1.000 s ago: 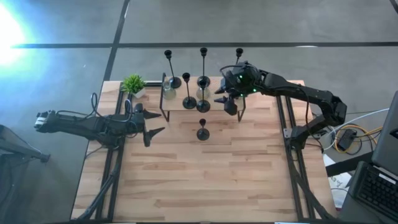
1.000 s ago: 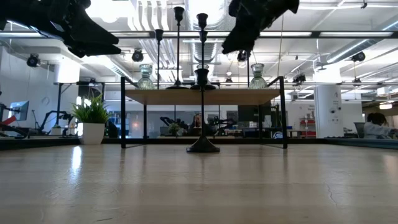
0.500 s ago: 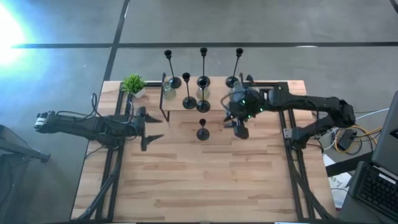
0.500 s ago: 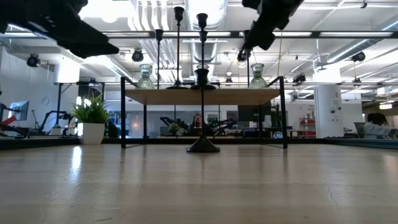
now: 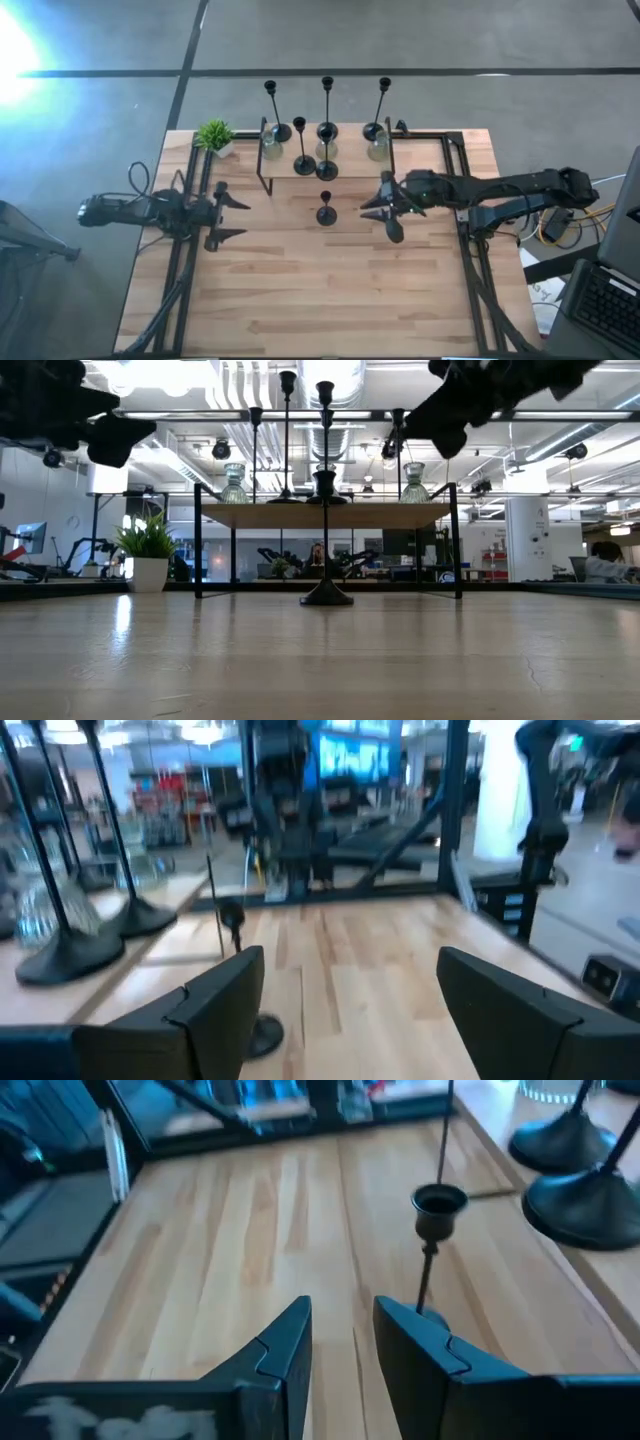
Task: Pick & Place candle stick holders
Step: Put the black candle holder on the shelf
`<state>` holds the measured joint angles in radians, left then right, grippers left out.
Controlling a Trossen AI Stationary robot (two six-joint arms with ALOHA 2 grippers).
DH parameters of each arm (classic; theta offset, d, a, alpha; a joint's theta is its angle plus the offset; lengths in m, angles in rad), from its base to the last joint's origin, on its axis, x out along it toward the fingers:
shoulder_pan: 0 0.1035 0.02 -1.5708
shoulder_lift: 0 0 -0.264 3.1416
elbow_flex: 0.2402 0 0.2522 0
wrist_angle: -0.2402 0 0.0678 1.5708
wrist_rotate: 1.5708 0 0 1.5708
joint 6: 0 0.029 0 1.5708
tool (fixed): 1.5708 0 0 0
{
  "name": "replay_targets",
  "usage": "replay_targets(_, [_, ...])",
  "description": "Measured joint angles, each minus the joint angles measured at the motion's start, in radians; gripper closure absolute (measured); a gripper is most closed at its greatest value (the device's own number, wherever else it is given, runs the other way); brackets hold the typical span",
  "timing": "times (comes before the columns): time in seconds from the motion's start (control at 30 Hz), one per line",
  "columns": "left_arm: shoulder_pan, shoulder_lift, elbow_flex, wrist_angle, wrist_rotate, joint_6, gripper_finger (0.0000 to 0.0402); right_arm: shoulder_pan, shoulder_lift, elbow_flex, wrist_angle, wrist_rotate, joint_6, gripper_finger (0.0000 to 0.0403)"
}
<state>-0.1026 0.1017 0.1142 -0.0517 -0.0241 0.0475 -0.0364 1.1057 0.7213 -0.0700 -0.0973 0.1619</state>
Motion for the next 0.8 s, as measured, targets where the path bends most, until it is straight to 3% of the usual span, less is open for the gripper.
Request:
replay_targets(0.2, [0.0, -0.101, -0.06, -0.022, 0.014, 0.007, 0.0101, 0.0, 0.01, -0.154, 0.211, 0.063, 0.021, 0.0299])
replay_targets(0.43, [0.0, -0.101, -0.069, -0.021, 0.018, 0.007, 0.0101, 0.002, 0.03, -0.283, 0.442, 0.101, 0.018, 0.0307])
replay_targets(0.8, [0.0, -0.093, -0.069, -0.027, 0.026, -0.04, 0.0101, 0.002, 0.188, -0.306, 0.591, 0.109, -0.02, 0.0296])
